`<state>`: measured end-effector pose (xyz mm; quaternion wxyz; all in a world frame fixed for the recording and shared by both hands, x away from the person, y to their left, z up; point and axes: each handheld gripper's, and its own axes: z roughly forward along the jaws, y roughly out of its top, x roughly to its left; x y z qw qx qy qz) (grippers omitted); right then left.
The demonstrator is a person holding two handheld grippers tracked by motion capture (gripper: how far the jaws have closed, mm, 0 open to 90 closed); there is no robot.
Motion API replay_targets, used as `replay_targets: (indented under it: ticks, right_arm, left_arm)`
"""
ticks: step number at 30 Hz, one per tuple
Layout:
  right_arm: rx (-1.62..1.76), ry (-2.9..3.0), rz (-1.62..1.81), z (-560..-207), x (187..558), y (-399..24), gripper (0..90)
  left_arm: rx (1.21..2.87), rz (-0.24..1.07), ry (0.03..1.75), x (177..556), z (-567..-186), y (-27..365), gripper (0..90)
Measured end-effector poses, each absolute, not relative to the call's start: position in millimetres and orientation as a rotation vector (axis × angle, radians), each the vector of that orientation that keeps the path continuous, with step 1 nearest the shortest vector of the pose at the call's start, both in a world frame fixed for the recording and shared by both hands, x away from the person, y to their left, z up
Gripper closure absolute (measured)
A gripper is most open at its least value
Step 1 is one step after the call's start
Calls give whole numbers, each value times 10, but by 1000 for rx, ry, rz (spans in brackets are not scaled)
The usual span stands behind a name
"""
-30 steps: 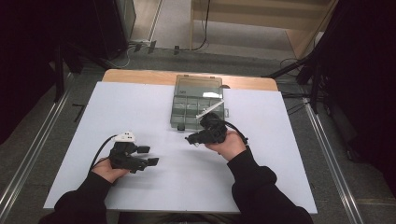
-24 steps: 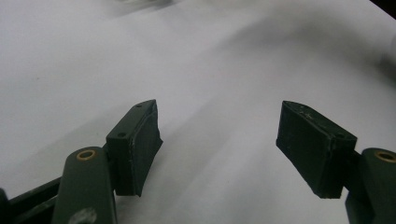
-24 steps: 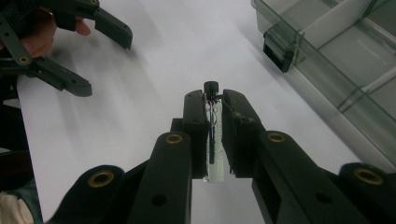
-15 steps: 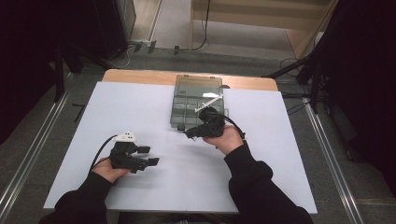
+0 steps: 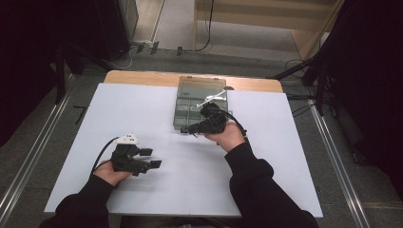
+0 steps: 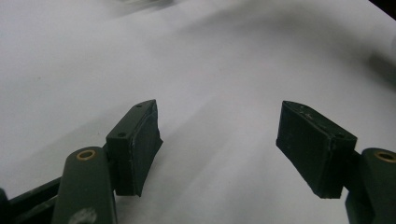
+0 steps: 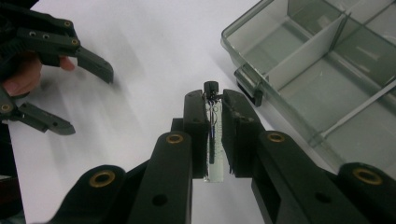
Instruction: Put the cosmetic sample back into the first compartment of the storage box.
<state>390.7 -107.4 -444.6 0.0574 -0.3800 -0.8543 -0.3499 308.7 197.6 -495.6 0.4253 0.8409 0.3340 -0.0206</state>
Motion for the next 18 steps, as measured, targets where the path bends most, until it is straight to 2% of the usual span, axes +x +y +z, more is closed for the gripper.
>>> replay_targets:
  ticks: [18]
  right_arm:
    - [-1195,-2606,-1033,-4362,4229,-1010,815]
  left_arm:
    - [2104,-52,828,3086,-4962,1967,295]
